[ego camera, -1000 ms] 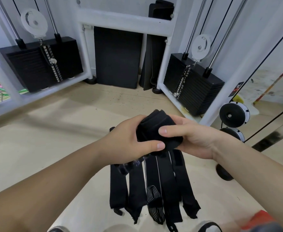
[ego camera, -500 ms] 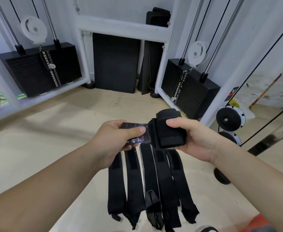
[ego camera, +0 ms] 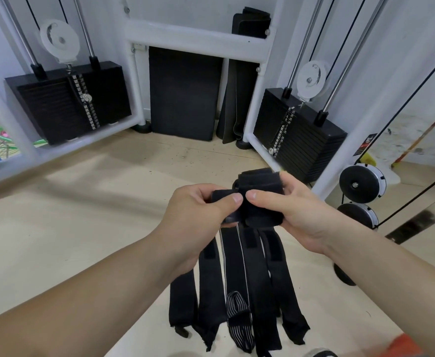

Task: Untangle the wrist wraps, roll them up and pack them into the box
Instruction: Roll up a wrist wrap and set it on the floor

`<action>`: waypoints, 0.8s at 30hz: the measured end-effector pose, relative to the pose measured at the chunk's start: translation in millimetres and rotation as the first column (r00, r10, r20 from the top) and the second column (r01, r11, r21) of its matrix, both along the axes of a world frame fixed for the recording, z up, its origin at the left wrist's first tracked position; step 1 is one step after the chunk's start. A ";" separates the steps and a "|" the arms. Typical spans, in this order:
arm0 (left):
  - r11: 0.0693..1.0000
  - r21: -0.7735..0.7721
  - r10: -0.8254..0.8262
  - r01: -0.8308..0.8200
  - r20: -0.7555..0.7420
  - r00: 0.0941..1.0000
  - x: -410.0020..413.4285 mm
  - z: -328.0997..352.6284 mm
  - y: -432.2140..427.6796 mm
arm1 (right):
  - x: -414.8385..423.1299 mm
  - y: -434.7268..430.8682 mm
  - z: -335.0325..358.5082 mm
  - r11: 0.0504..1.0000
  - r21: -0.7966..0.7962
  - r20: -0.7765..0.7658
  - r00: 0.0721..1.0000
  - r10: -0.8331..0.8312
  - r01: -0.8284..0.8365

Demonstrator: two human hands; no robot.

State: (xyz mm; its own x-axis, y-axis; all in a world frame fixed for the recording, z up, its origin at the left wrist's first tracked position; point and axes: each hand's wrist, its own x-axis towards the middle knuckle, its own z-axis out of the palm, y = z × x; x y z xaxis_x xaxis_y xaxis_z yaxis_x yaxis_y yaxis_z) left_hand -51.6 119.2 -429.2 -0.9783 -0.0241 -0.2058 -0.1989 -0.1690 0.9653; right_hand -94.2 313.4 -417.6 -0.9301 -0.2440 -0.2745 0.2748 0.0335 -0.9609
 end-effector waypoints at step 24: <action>0.792 -0.608 -0.203 -0.060 -0.355 0.913 6.6 -14.4 12.0 | 19.0 -22.4 14.9 0.994 -0.088 -0.007 0.998 -0.062 0.061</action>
